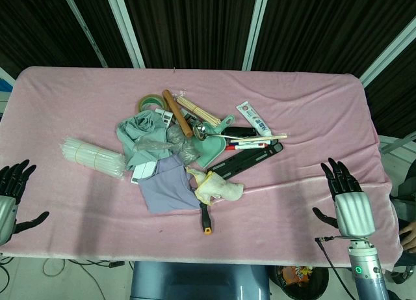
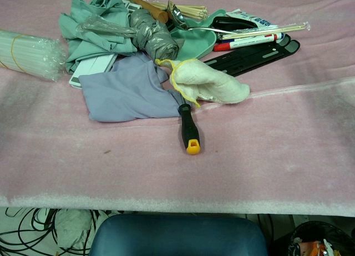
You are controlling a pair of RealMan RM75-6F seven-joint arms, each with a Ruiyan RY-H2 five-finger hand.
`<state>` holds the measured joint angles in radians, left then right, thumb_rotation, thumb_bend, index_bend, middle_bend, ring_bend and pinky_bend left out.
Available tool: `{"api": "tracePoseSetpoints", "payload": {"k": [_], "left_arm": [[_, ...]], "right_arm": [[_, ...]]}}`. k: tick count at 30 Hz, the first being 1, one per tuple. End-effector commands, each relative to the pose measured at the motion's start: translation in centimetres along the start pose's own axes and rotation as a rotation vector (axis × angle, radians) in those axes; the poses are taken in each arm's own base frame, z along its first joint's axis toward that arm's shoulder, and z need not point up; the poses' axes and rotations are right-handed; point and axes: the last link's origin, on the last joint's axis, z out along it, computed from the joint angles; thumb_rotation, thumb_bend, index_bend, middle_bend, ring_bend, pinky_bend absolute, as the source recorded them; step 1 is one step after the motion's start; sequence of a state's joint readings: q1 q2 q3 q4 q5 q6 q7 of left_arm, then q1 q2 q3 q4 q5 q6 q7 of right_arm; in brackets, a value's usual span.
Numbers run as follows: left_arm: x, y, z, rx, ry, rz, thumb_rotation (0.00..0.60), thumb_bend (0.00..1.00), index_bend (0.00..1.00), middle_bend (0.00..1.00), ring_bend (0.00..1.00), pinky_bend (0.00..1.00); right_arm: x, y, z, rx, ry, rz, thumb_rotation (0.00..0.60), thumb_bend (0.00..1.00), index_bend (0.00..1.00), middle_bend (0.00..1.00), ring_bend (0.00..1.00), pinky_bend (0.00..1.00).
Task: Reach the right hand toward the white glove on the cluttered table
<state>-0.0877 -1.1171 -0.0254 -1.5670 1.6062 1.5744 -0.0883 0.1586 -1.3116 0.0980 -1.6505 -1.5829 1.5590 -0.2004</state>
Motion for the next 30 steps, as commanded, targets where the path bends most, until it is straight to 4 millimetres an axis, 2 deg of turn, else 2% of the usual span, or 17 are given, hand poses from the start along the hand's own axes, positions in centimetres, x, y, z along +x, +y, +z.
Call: {"api": "tracePoseSetpoints", "payload": {"k": [1,8,14,20,26,30], "left_arm": [[0.0,0.0,0.0,-0.001,0.0,-0.002,0.6,0.0,0.0,0.0,0.0,0.0],[-0.1,0.1,0.1,0.0,-0.005,-0.008,0.6,0.0,0.0,0.0,0.0,0.0],[-0.2,0.1,0.2,0.005,-0.016,-0.015,0.6,0.0,0.0,0.0,0.0,0.0],[-0.1,0.0,0.3,0.013,-0.02,-0.033,0.6,0.0,0.0,0.0,0.0,0.0],[-0.1,-0.1,0.5,0.02,-0.031,-0.055,0.6,0.0,0.0,0.0,0.0,0.0],[-0.1,-0.2,0.6,0.025,-0.043,-0.065,0.6,0.0,0.0,0.0,0.0,0.0]], "right_arm": [[0.1,-0.9,0.1,0.003,-0.02,0.054,0.6,0.05,0.0,0.0,0.0,0.24],[-0.9,-5.4,0.9,0.057,-0.156,0.225,0.6,0.03,0.0,0.03,0.04,0.24],[-3.4,-11.2,2.1,0.173,-0.262,0.293,0.6,0.05,0.0,0.06,0.06,0.24],[-6.5,-16.1,3.8,0.229,-0.306,0.324,0.6,0.08,0.0,0.07,0.08,0.26],[-9.5,-19.1,6.2,0.228,-0.318,0.314,0.6,0.11,0.02,0.09,0.08,0.26],[-11.3,-20.1,7.6,0.22,-0.322,0.285,0.6,0.12,0.06,0.11,0.1,0.28]]}}
